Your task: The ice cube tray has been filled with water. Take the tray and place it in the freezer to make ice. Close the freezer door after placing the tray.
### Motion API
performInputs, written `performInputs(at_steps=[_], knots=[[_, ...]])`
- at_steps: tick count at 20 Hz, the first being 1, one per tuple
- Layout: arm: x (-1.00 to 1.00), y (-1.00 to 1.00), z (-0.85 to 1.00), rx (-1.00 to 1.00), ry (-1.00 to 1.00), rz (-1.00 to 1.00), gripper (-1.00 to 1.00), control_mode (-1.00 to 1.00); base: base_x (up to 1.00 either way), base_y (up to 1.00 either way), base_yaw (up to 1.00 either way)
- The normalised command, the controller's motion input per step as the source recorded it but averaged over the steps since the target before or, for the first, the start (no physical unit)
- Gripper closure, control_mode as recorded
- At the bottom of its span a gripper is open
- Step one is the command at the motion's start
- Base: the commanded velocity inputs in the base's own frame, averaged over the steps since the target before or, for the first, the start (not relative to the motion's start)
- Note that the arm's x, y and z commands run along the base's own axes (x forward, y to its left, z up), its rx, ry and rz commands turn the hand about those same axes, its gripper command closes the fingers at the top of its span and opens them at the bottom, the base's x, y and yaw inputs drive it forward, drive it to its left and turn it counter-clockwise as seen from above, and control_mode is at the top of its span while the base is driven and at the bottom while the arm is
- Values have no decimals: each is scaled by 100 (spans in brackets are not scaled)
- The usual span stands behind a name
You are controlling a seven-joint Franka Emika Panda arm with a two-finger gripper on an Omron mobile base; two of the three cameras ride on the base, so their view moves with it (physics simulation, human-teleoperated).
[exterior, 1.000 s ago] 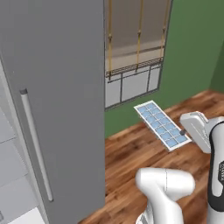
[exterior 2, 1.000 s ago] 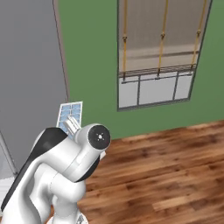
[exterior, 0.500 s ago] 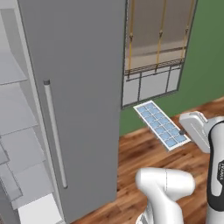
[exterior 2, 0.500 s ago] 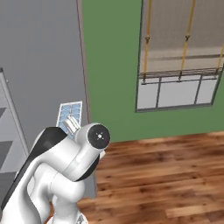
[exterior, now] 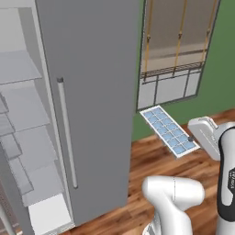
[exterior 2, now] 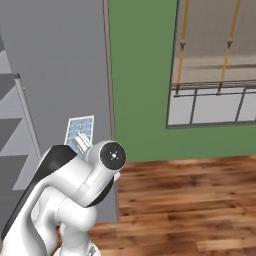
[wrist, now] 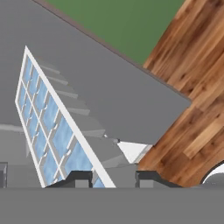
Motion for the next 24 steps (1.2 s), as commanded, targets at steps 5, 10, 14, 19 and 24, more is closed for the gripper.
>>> performInputs(at_steps=[5, 10, 14, 19, 24], knots=[[0, 0, 0, 0, 0, 0, 100, 100, -6, 9, 21], [0, 0, 0, 0, 0, 0, 100, 100, 0, 36, 23], [0, 0, 0, 0, 0, 0, 100, 100, 0, 43, 22], [0, 0, 0, 0, 0, 0, 100, 100, 0, 47, 21], [0, 0, 0, 0, 0, 0, 100, 100, 0, 52, 20]])
